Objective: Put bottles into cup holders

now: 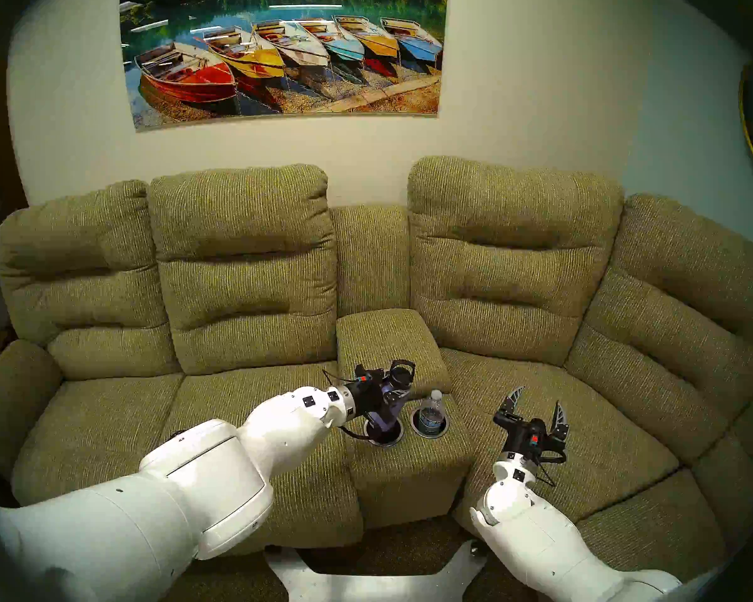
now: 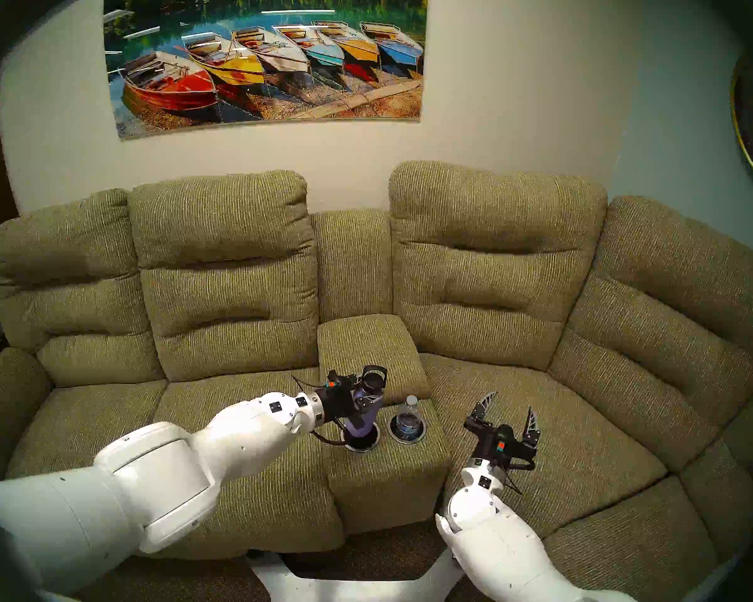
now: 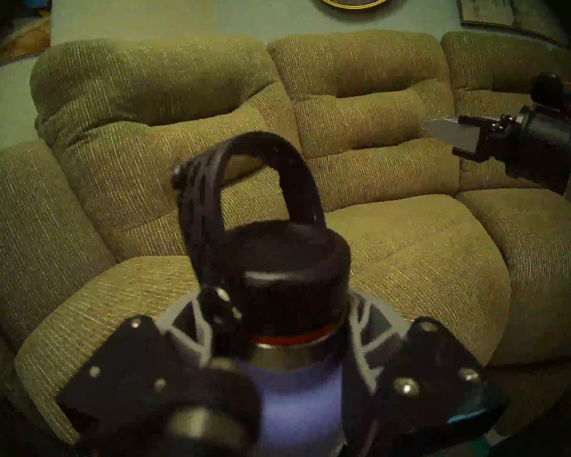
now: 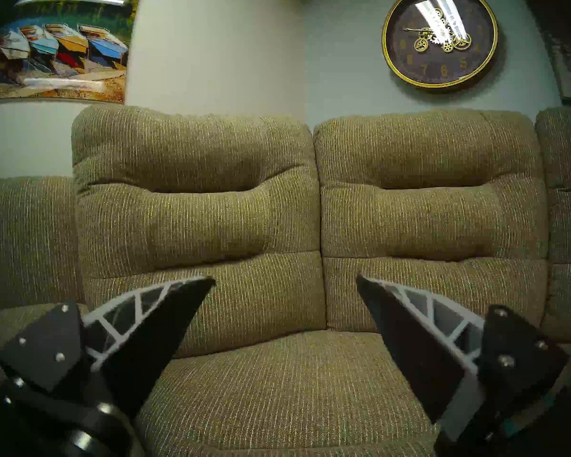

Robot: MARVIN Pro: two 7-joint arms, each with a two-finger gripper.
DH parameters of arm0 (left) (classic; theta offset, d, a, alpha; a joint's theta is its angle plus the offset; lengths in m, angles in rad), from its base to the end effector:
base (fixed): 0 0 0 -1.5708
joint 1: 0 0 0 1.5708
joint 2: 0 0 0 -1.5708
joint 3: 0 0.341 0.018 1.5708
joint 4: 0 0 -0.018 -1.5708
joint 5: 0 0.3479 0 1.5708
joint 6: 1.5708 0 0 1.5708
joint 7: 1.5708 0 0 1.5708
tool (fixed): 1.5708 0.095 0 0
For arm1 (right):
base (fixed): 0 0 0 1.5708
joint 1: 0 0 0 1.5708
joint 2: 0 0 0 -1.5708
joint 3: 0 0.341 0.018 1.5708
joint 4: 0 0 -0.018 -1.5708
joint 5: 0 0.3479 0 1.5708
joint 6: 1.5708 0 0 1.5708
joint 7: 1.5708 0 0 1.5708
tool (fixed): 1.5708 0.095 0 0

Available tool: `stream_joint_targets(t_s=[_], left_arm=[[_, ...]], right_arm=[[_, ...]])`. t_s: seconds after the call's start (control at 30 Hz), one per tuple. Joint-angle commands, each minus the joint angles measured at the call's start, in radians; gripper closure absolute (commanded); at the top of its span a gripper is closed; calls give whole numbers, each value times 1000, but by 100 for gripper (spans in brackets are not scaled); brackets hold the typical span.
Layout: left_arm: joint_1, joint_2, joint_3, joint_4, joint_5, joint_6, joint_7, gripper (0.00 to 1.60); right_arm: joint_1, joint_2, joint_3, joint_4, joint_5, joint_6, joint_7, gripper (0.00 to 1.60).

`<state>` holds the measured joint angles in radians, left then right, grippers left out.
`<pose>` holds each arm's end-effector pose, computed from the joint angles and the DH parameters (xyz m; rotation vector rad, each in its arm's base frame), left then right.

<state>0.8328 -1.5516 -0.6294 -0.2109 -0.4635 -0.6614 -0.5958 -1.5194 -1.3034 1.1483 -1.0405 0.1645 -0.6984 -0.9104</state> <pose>0.5444 -0.1240 -0.4972 1.7548 -1.1654 1.5858 0.3882 -0.0692 -0.5152 1.7088 -0.5199 2.0498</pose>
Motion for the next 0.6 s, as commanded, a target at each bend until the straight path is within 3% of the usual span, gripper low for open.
stream_joint_targets(t_s=[0.0, 0.57], left_arm=[[-6, -26, -9, -5, -12, -33, -21, 160], [38, -22, -21, 39, -12, -71, -70, 160]], right_arm=[[0, 1, 1, -32, 6, 2, 4, 0], [-17, 8, 8, -69, 31, 34, 24, 0]])
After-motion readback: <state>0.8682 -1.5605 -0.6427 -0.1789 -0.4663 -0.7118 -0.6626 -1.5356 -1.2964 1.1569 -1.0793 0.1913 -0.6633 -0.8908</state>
